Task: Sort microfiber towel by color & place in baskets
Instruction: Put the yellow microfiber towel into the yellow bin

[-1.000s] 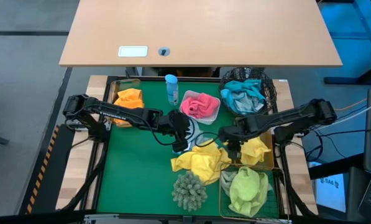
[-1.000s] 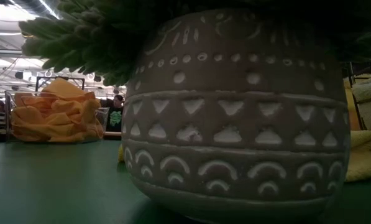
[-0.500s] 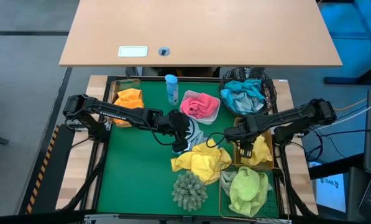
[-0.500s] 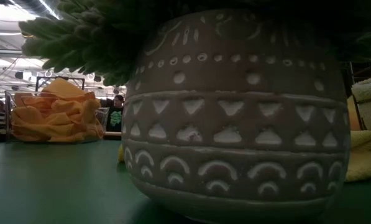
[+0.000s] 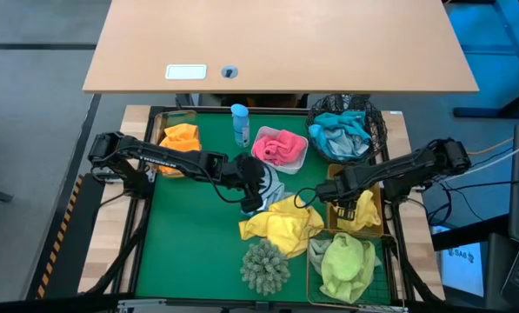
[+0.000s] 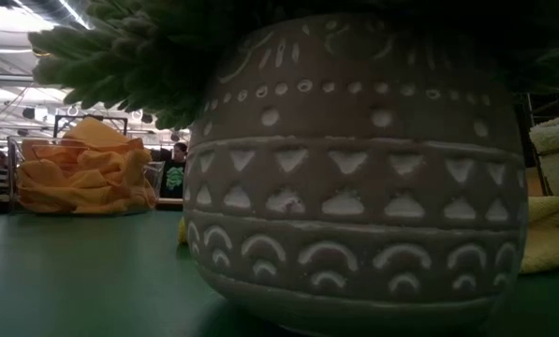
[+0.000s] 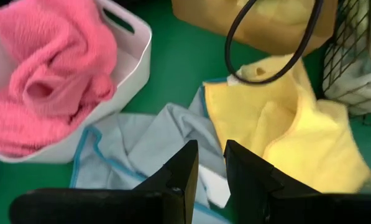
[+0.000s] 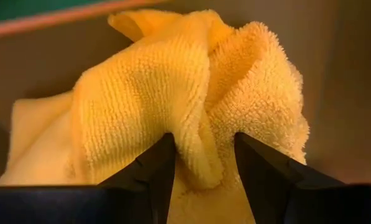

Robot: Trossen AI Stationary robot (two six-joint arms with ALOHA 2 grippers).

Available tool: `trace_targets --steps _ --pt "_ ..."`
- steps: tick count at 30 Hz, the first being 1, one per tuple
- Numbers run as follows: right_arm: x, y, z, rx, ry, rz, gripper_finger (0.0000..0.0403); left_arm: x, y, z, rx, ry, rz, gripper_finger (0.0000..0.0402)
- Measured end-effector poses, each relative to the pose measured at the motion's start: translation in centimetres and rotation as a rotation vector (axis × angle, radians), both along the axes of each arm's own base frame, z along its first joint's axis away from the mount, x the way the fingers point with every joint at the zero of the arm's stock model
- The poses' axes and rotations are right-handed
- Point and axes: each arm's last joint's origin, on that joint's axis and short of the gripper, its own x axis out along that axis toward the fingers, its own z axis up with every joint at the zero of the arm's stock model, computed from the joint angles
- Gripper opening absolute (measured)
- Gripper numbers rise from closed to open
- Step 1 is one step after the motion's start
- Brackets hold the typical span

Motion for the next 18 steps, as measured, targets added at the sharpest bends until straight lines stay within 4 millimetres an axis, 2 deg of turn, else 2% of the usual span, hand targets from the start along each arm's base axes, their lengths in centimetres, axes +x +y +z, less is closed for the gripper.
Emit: trace_targets --steps 4,9,18 --pt "0.0 0.0 0.2 0.009 -0.012 -0.001 0.0168 -0.3 0.0 -0.3 -0.003 0.041 0.006 0.0077" --pt "0.2 0.1 1.8 0.022 -0.074 -0.002 0.0168 -0.7 0.1 -1.0 0.001 0.077 0.047 0.0077" --pt "-0.4 0.1 5.6 0.100 -0.206 -0.007 0.0168 -2.5 0.4 -5.9 -0.050 0.142 0.200 0.0077"
